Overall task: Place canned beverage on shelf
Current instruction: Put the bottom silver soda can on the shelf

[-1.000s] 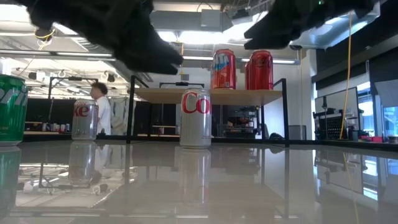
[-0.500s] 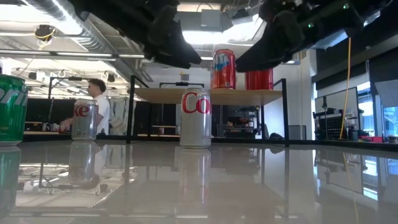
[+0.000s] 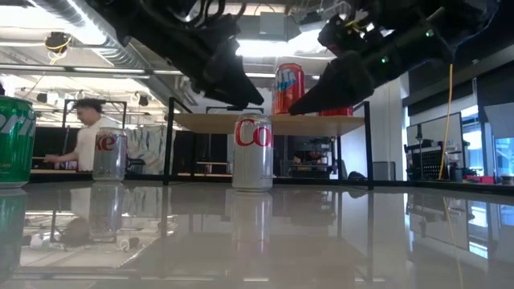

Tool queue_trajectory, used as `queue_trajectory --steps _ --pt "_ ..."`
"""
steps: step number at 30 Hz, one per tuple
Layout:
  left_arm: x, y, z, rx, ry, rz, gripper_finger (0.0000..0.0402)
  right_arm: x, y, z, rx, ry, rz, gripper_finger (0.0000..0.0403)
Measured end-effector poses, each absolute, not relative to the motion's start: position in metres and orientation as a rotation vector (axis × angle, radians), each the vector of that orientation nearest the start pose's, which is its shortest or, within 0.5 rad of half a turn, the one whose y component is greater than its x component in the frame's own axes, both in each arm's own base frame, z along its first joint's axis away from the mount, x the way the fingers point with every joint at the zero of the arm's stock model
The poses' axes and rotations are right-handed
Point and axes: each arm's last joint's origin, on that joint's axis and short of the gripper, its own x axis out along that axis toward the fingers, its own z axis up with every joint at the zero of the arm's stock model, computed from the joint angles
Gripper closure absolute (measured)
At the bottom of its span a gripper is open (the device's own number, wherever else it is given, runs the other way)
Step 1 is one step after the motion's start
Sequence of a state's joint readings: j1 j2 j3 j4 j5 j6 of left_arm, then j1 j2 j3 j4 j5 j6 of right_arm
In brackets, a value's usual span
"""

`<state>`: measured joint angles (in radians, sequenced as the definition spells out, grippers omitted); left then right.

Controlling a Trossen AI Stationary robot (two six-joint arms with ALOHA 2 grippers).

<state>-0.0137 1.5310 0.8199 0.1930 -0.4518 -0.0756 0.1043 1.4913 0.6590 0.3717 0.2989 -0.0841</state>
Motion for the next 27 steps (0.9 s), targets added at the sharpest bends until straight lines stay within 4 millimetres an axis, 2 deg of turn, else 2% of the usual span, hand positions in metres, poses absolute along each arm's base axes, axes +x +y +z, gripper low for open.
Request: queue_trajectory --steps 10,21,27 --pt "0.321 0.021 0.197 0.004 0.498 0.457 0.0064 0.300 0.023 0.173 -0.209 0.457 -0.170 0.0058" --pt "0.326 0.031 0.186 -0.016 0.511 0.457 0.0064 0.302 0.023 0.172 -0.224 0.448 -0.166 0.0059" --pt "0.328 0.030 0.181 -0.047 0.522 0.371 0.0064 0.302 0.023 0.172 -0.225 0.451 -0.165 0.0059"
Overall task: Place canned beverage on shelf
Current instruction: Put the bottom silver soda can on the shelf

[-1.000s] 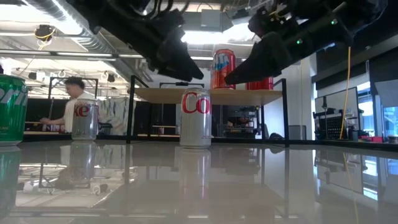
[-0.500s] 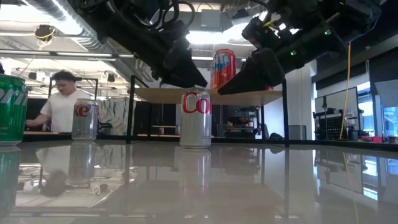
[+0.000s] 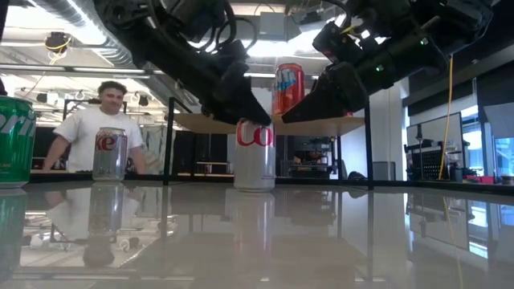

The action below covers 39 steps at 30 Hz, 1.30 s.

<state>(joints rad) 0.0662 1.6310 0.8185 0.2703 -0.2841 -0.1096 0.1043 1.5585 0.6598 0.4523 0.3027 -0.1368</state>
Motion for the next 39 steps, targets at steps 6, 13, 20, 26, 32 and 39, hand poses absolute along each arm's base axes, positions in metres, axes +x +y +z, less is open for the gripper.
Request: queue_trajectory --steps 6,13,20,26,32,39 --pt "0.330 0.031 0.173 -0.084 0.551 0.316 0.0064 0.302 0.023 0.172 -0.224 0.450 -0.165 0.0059" --pt "0.335 0.031 0.165 -0.078 0.551 0.308 0.0065 0.302 0.023 0.172 -0.224 0.449 -0.166 0.0059" --pt "0.335 0.032 0.166 -0.081 0.540 0.309 0.0108 0.302 0.023 0.172 -0.224 0.451 -0.164 0.0059" --pt "0.336 0.030 0.167 -0.064 0.536 0.291 0.0124 0.301 0.024 0.172 -0.220 0.454 -0.140 0.0059" --pt "0.331 0.021 0.184 -0.054 0.497 0.259 0.0123 0.294 0.029 0.192 -0.220 0.425 -0.122 0.0059" --pt "0.311 0.012 0.226 -0.053 0.430 0.233 0.0117 0.270 0.051 0.230 -0.220 0.340 -0.040 0.0059"
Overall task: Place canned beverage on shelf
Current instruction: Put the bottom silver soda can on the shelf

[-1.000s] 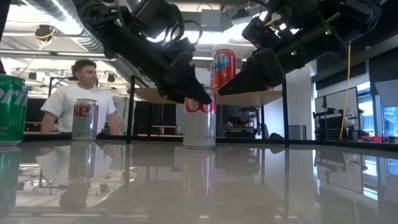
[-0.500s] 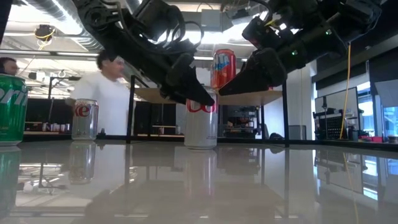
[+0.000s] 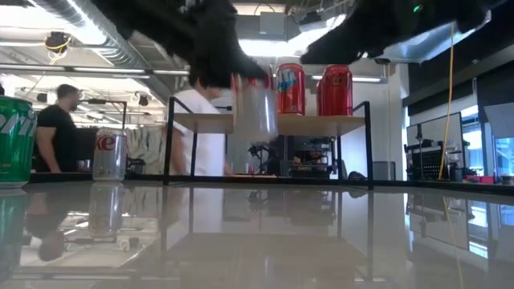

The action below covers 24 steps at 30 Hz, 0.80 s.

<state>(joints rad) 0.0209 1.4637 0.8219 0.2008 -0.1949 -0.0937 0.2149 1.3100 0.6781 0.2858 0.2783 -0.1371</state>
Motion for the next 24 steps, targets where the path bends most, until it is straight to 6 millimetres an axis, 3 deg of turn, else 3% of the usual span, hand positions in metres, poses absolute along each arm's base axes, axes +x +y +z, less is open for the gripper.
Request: queue_trajectory --steps 5,12,19,24 --pt "0.301 0.012 0.263 -0.012 0.455 0.248 0.0115 0.256 0.062 0.244 -0.225 0.316 0.013 0.0059" --pt "0.304 0.025 0.319 0.095 0.480 0.341 0.0114 0.251 0.067 0.249 -0.222 0.294 0.030 0.0059" --pt "0.298 0.062 0.354 0.120 0.475 0.428 0.0113 0.251 0.066 0.247 -0.193 0.312 0.025 0.0059" --pt "0.288 0.100 0.355 0.080 0.476 0.419 0.0113 0.251 0.066 0.246 -0.177 0.319 0.023 0.0059"
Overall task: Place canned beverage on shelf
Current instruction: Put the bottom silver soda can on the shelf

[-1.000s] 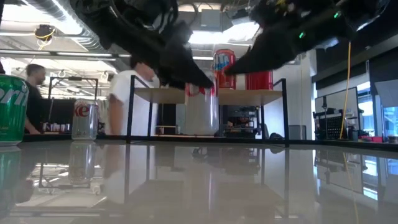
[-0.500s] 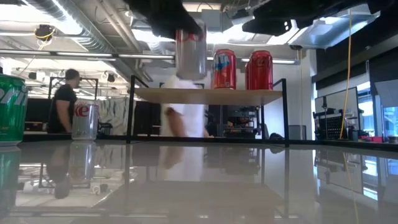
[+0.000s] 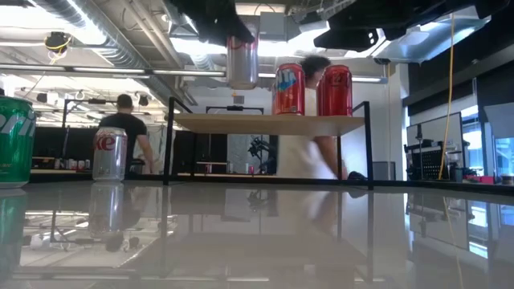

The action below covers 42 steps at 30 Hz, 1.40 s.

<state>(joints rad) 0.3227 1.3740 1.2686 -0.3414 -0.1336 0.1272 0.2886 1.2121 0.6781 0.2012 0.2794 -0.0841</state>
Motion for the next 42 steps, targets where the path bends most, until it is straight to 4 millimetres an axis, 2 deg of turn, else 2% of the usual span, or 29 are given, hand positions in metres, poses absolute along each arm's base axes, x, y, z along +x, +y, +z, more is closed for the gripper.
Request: queue_trajectory --steps 7,14,19,26,31,38,42 --pt "0.282 0.158 0.344 0.002 0.457 0.356 0.0113 0.251 0.065 0.247 -0.181 0.314 -0.006 0.0059" --pt "0.294 0.202 0.347 0.013 0.519 0.348 0.0113 0.251 0.062 0.247 -0.216 0.315 -0.118 0.0059" --pt "0.301 0.225 0.344 0.026 0.565 0.369 0.0113 0.251 0.061 0.247 -0.228 0.317 -0.149 0.0059" --pt "0.302 0.252 0.324 -0.010 0.590 0.325 0.0113 0.251 0.061 0.247 -0.228 0.315 -0.150 0.0059" --pt "0.301 0.264 0.316 -0.043 0.578 0.292 0.0113 0.251 0.061 0.247 -0.228 0.315 -0.151 0.0059" --pt "0.303 0.264 0.314 -0.034 0.552 0.214 0.0113 0.250 0.061 0.247 -0.203 0.317 -0.151 0.0059" --pt "0.304 0.265 0.315 -0.011 0.550 0.233 0.0113 0.250 0.061 0.246 -0.202 0.321 -0.151 0.0059"
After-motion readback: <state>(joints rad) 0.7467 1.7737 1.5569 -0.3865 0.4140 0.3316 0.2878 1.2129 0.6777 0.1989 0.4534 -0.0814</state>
